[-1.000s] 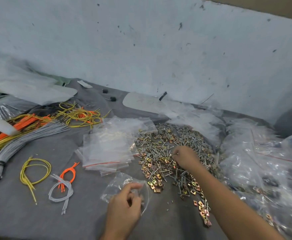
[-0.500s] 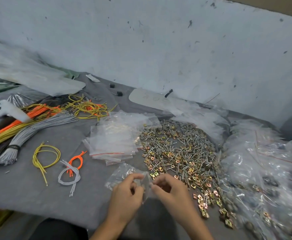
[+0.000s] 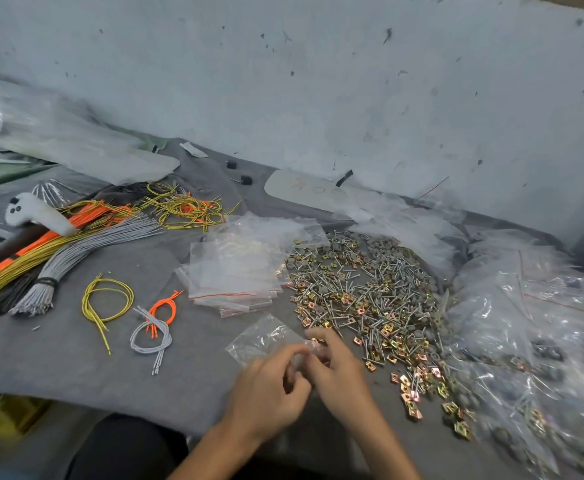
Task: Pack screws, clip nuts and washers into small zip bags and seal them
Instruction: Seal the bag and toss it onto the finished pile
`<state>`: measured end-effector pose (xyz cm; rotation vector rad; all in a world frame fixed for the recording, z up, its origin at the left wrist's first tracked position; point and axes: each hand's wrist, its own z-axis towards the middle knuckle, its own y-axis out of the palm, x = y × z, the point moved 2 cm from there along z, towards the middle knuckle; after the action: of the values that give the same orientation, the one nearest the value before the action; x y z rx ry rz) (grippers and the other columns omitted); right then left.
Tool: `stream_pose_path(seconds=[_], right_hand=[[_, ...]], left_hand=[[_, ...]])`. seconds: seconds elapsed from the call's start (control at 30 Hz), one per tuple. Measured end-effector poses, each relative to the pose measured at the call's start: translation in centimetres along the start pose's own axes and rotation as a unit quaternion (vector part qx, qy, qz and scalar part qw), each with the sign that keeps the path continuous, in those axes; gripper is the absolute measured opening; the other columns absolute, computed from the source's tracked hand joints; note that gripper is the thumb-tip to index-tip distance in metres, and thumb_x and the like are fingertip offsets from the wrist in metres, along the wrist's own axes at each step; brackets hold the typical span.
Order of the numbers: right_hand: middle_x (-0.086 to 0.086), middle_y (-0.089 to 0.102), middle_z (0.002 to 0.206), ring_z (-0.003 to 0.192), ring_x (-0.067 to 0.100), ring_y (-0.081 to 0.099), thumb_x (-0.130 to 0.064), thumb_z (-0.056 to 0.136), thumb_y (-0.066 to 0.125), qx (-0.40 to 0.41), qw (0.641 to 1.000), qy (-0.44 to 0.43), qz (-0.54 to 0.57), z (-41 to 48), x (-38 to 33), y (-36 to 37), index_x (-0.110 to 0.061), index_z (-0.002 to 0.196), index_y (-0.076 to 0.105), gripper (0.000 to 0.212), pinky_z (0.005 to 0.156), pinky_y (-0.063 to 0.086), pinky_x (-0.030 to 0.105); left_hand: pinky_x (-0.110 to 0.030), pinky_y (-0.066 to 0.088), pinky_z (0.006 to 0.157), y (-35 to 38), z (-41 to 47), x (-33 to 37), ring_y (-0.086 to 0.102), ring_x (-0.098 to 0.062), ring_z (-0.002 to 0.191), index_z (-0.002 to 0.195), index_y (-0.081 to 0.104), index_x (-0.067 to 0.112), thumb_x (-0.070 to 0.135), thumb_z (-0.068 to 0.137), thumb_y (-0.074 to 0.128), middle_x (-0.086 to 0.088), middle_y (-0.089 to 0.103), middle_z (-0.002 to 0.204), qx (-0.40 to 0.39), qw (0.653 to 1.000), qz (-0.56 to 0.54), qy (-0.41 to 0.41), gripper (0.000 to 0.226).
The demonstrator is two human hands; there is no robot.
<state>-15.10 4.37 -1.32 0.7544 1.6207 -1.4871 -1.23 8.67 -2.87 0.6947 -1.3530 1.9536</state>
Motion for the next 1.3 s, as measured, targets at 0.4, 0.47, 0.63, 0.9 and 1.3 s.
stream_pose_path(seconds=[0.4,0.47,0.63,0.9,1.3], right_hand=[[0.009,0.066,0.064,0.054,0.022,0.064,0.001,0.1,0.046,-0.012,0.985,0.042,0.165,2.5,-1.5,-1.8,-0.02,0.1,0.07,0.032,0.051,0.057,0.035],[0.009,0.065,0.069,0.054,0.017,0.062,0.002,0.1,0.048,-0.007,0.981,0.048,0.186,3.7,-2.4,-2.8,-0.011,0.099,0.07,0.025,0.049,0.055,0.031],[0.011,0.066,0.079,0.062,0.017,0.061,-0.004,0.099,0.057,-0.021,0.968,0.063,0.243,6.5,-4.1,-5.8,-0.002,0.103,0.068,0.012,0.057,0.056,0.028],[0.013,0.07,0.091,0.074,0.018,0.062,-0.014,0.1,0.06,0.018,0.961,0.064,0.268,8.7,-4.6,-8.8,-0.004,0.109,0.068,0.015,0.064,0.056,0.024],[-0.005,0.065,0.085,0.077,0.008,0.06,-0.038,0.092,0.069,0.073,0.993,-0.076,0.055,8.2,-6.3,-13.2,-0.037,0.099,0.071,0.008,0.065,0.052,0.028]], left_hand=[[-0.026,0.049,0.075,-1.5,0.3,0.0,0.057,-0.006,0.086,0.098,0.059,0.034,0.039,0.087,0.069,0.018,0.056,0.094,0.07,0.991,0.052,0.105,0.015],[-0.027,0.05,0.074,-2.2,2.1,0.2,0.057,-0.003,0.082,0.095,0.064,0.031,0.033,0.089,0.073,0.018,0.06,0.092,0.089,0.99,0.033,0.1,0.011],[-0.01,0.041,0.067,-3.7,7.5,1.5,0.059,-0.001,0.077,0.095,0.07,0.029,0.027,0.088,0.076,0.018,0.066,0.085,0.112,0.991,-0.04,0.062,0.01],[-0.025,0.051,0.077,-3.4,13.6,3.2,0.063,-0.003,0.084,0.1,0.074,0.021,0.021,0.096,0.066,0.013,0.07,0.09,0.062,0.994,-0.077,0.054,0.009],[-0.045,0.056,0.071,-4.6,16.0,5.9,0.065,-0.021,0.071,0.087,0.072,0.027,0.022,0.093,0.071,0.001,0.07,0.075,0.029,0.986,-0.16,0.034,0.008]])
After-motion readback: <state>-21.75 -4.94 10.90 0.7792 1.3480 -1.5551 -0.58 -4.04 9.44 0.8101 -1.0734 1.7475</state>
